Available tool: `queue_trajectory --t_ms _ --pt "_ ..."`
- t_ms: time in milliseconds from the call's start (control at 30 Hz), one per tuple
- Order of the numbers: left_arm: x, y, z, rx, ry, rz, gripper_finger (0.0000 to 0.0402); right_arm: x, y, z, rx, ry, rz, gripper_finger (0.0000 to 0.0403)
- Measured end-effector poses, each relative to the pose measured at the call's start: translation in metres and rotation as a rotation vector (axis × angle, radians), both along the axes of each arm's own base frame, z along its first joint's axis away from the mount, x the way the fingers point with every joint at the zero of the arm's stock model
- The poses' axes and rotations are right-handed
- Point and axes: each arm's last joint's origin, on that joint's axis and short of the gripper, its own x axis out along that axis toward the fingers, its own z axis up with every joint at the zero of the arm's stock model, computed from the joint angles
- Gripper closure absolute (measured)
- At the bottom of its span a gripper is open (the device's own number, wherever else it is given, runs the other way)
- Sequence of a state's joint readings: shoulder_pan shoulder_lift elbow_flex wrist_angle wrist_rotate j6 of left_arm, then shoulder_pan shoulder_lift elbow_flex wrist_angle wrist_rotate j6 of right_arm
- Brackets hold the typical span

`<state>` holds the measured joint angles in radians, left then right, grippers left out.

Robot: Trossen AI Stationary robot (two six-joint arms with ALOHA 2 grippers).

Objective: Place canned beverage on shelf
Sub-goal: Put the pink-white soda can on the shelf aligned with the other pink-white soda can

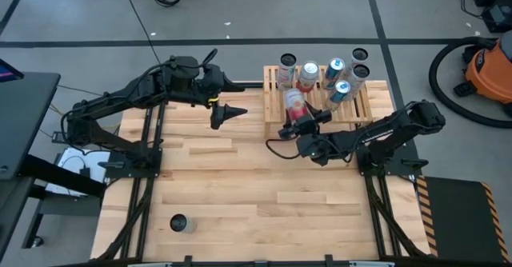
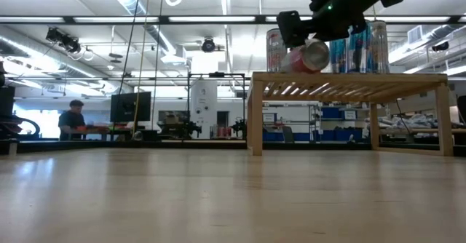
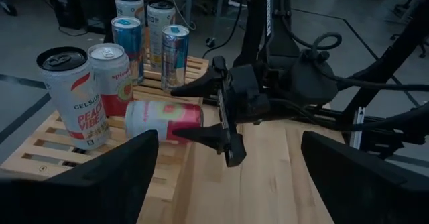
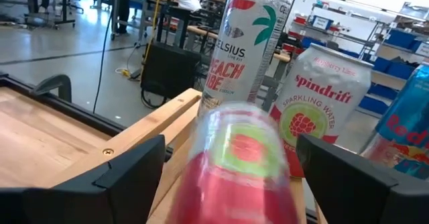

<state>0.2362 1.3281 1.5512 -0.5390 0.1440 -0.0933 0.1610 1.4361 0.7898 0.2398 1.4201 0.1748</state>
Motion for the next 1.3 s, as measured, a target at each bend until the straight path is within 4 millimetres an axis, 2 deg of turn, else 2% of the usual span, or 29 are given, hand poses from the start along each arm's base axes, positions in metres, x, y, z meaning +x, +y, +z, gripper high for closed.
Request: queue_trajectory --t_ms 200,333,500,633,867,1100,1300 --pt "0.000 0.000 -0.001 -0.003 0.014 0.000 0.0033 0.001 0.000 0.001 -0.002 0.004 0.005 0.0057" --pt "0.000 0.000 -0.001 -0.004 0.016 0.000 0.0033 0.004 0.001 0.009 -0.024 0.025 0.023 0.0057" --pt "-0.001 0.000 -0.002 -0.005 0.022 0.000 0.0033 0.012 0.007 0.038 -0.072 0.076 0.051 0.0057" --pt "-0.001 0.000 -0.003 -0.009 0.037 0.000 0.0033 0.014 0.012 0.058 -0.079 0.065 -0.006 0.0057" --pt "-0.001 0.000 -0.004 -0.010 0.040 0.000 0.0033 0.015 0.023 0.081 -0.065 0.011 -0.069 0.0057" --pt "-0.001 0.000 -0.004 -0.017 0.042 0.002 0.0033 0.014 0.041 0.105 -0.061 -0.004 -0.012 0.0057" --pt "-0.002 0.000 -0.005 -0.031 0.053 0.006 0.0033 0.014 0.047 0.122 -0.063 0.003 0.008 0.0057"
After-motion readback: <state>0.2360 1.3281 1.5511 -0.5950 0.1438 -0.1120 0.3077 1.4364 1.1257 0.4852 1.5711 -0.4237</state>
